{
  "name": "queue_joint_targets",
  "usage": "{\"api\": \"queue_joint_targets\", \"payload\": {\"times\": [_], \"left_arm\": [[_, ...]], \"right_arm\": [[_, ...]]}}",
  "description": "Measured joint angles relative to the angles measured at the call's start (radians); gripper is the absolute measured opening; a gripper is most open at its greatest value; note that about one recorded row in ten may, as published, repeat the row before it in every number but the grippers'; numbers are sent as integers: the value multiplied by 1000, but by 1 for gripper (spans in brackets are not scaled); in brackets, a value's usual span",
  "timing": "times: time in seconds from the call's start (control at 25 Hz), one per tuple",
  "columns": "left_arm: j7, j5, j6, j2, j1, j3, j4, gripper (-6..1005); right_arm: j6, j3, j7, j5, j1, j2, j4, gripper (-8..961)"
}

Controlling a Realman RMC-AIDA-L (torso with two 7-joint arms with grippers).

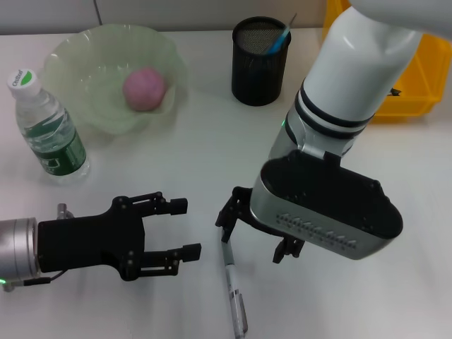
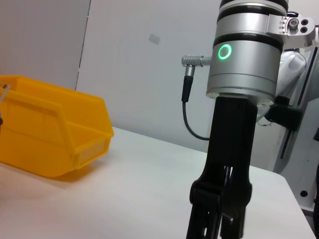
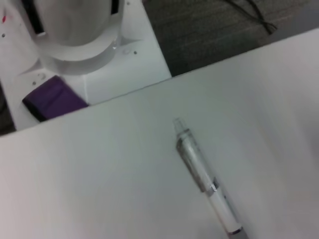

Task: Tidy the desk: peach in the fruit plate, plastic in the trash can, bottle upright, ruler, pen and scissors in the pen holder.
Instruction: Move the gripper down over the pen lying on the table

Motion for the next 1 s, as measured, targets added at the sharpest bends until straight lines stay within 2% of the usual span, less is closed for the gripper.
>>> {"api": "queue_joint_targets", "payload": {"times": [0.16, 0.4, 0.52, 0.56, 0.84, 1.0], "left_arm": [[0, -6, 1, 3, -5, -7, 5, 782], [-3, -10, 13, 8, -7, -31, 28, 782], [-9, -11, 20, 13, -9, -43, 30, 782], [-14, -11, 25, 15, -10, -45, 30, 782], [-27, -13, 36, 15, -9, -48, 31, 782], [-19, -15, 39, 6, -10, -44, 28, 782]], "right_arm": [[-37, 62, 94, 7, -27, 0, -30, 777], [-82, 262, 199, 76, -162, -2, -142, 776], [-121, 372, 247, 112, -220, -3, -149, 776], [-121, 372, 247, 112, -220, -3, -149, 776], [-123, 568, 254, 199, -313, -10, -47, 776], [-124, 736, 209, 258, -367, -13, 68, 776]]}}
